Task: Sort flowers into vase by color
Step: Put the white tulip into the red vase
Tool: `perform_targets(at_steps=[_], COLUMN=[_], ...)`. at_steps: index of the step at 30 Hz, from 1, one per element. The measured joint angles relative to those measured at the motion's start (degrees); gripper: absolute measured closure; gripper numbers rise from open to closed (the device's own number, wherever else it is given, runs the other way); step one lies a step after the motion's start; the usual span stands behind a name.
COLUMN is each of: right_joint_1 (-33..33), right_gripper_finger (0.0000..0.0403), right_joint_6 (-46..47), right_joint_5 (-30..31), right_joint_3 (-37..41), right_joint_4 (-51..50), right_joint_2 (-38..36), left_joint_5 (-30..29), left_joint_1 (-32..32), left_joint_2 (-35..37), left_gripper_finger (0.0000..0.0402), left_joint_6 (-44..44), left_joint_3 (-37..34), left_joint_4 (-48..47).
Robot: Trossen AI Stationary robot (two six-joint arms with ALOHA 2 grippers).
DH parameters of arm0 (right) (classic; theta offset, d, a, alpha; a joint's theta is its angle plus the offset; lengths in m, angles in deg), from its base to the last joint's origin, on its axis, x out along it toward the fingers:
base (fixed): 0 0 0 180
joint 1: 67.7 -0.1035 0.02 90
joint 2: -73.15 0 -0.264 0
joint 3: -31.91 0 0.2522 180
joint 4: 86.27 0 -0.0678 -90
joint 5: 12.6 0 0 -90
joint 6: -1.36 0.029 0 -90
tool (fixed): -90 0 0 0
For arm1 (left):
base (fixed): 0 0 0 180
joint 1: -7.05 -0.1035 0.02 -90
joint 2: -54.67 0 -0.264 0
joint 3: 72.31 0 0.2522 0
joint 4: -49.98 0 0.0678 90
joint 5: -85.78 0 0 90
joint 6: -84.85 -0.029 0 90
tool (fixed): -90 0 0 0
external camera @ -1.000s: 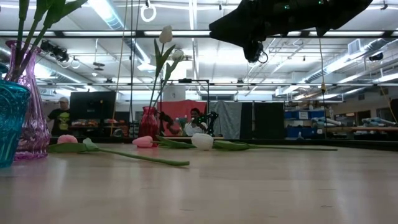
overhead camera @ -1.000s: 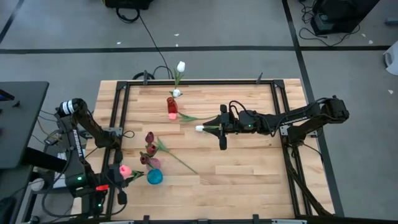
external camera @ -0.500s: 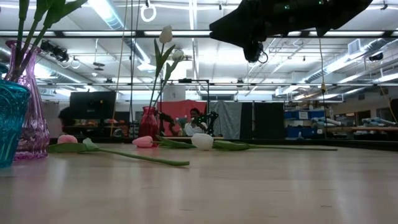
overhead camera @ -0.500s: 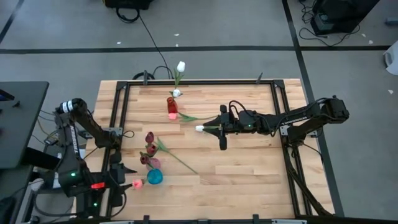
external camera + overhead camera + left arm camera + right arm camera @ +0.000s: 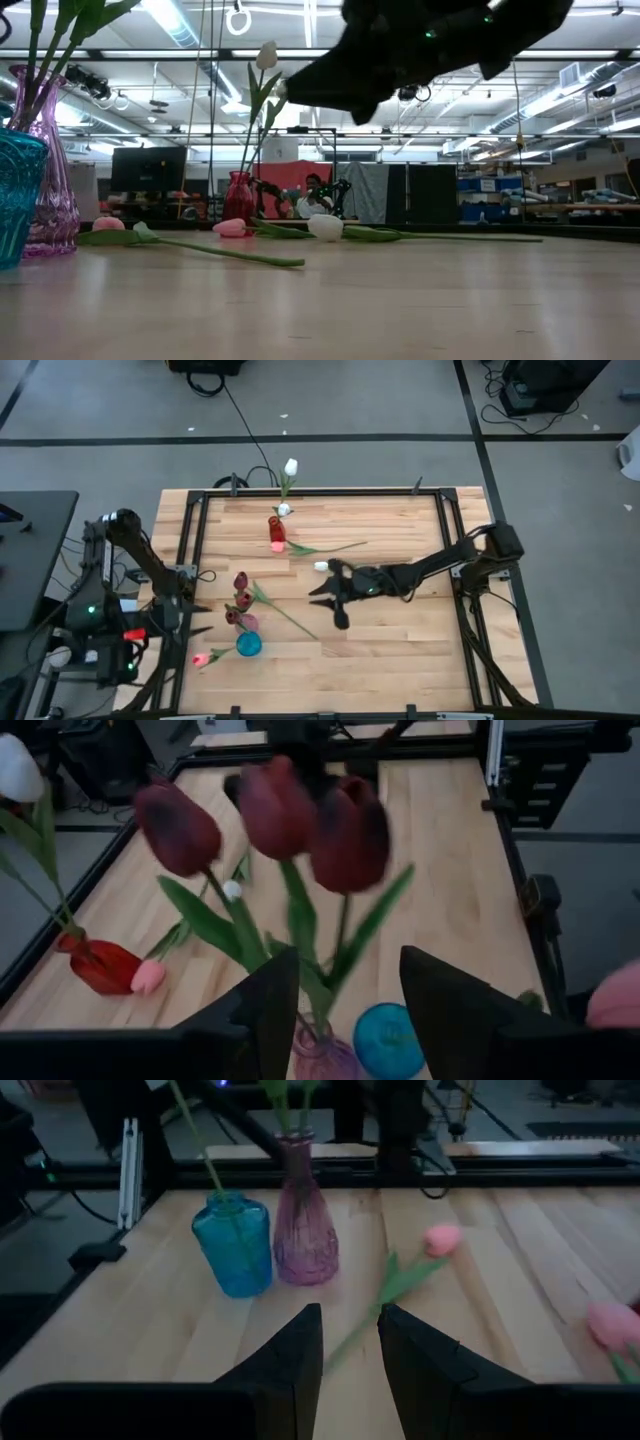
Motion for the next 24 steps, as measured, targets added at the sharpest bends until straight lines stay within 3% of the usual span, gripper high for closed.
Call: perform_targets(at_steps=[4,10,16,24], right_joint_1=[-2.15,-4.85,-6.93,-8.02], right_gripper_finger=[0.0288,0.0277,0.0228,0.014], right_joint_6=[-3.23,-5.91,-6.08,-8.13], right_joint_5=[0.18,0.24,1.57,4.3], right_joint_3=[-5.48,-13.87,-23.88,-36.62], right_joint_4=[0.18,0.12,0.24,-0.01], right_joint_2=[5.69,13.38,21.85,32.49], left_joint_5=[-0.57,-6.04,-12.26,-14.64], left_joint_1=[-0.39,-0.44,-0.99,-2.38], left_joint_2=[3.56,8.6,11.88,15.64], left_gripper_finger=[0.0229,0.0234,0.0234,0.0234], left_joint_6=[-2.03,-5.3,-8.78,-12.0], left_joint_3=[-0.5,-0.5,-0.48,-0.48], left_joint_4=[0.0,-0.08,-0.04,0.12])
